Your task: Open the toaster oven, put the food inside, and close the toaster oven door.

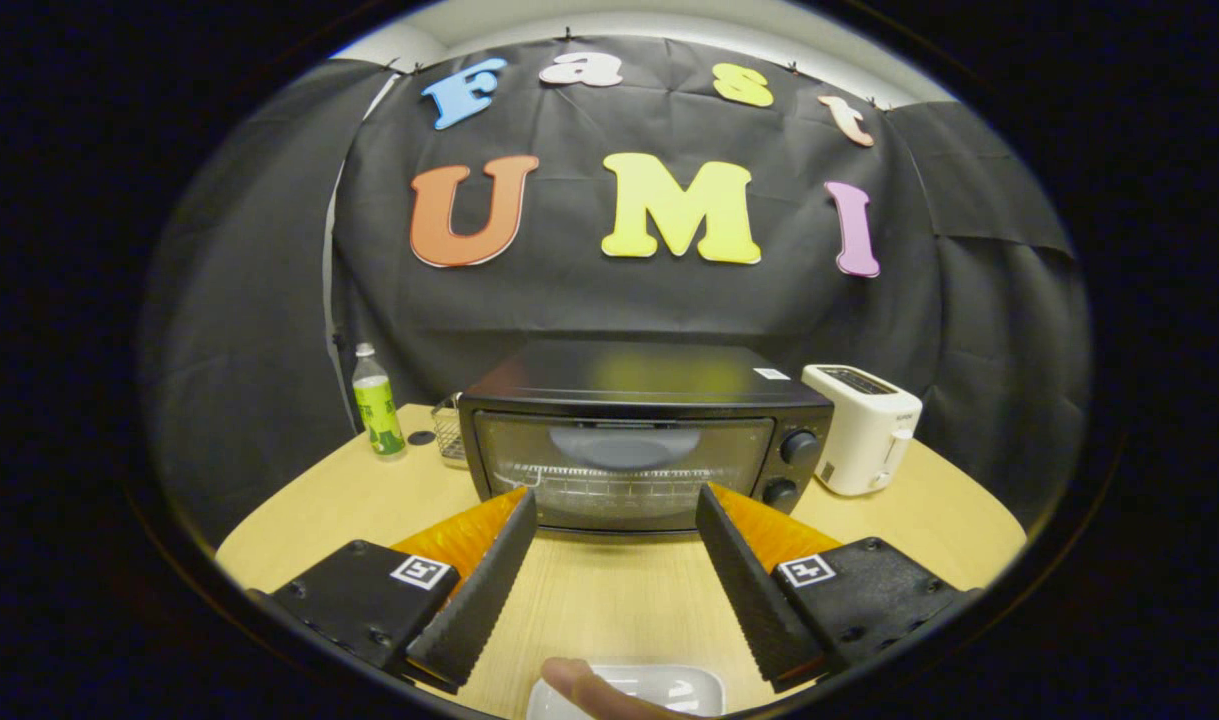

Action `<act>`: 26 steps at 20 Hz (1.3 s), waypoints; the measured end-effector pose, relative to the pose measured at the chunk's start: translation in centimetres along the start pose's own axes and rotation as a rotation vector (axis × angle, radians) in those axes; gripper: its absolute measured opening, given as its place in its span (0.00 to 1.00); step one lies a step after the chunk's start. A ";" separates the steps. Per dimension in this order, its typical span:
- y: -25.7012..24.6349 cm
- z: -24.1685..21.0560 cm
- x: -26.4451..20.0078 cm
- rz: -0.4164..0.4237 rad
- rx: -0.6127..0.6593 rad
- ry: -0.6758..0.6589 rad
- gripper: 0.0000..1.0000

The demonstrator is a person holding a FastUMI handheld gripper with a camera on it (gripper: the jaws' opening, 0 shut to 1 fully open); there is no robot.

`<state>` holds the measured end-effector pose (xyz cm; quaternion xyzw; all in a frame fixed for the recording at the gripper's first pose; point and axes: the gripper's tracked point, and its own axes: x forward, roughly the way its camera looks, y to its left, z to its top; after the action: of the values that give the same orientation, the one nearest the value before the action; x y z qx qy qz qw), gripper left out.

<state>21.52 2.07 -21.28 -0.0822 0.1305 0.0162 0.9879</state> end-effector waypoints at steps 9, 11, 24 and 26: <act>-0.1 2.4 -4.1 -0.008 0.004 -0.068 1.00; -0.6 3.5 -5.8 -0.023 0.016 -0.098 1.00; -3.5 9.8 -19.3 -0.044 0.084 -0.238 1.00; -3.8 9.7 -20.7 -0.048 0.075 -0.237 1.00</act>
<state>4.21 -0.24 -6.05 -0.0459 0.0112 -0.0028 0.9989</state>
